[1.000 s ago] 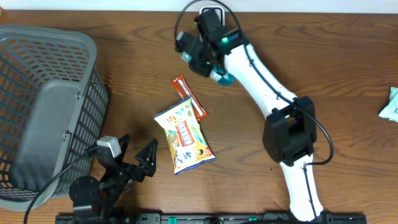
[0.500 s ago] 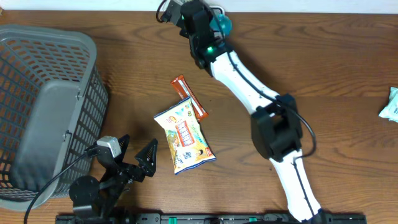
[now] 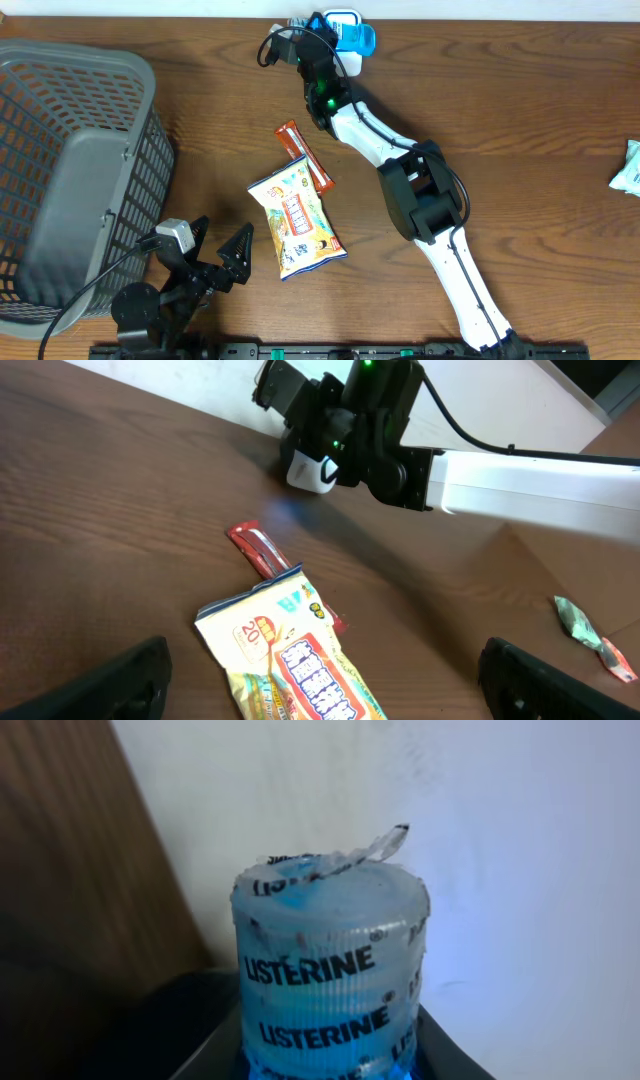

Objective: Scan the item barcode
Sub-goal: 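Carry the bottle to the table's right edge and release it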

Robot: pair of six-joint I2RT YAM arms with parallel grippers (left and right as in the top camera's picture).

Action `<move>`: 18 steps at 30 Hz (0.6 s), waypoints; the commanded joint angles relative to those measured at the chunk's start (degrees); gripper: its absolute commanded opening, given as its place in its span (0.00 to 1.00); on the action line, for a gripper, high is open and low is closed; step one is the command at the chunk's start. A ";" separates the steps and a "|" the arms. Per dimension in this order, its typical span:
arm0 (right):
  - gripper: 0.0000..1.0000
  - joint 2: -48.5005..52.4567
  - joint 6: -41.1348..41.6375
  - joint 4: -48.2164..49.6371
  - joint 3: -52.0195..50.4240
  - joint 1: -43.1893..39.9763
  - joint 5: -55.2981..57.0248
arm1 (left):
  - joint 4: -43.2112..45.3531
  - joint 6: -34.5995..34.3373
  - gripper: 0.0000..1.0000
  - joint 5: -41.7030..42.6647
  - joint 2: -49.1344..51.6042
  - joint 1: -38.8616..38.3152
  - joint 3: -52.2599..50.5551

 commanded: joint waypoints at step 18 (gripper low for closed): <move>0.12 -9.22 -0.04 -7.58 1.11 -7.06 10.69 | 0.07 0.11 0.98 0.33 -0.31 0.20 -0.02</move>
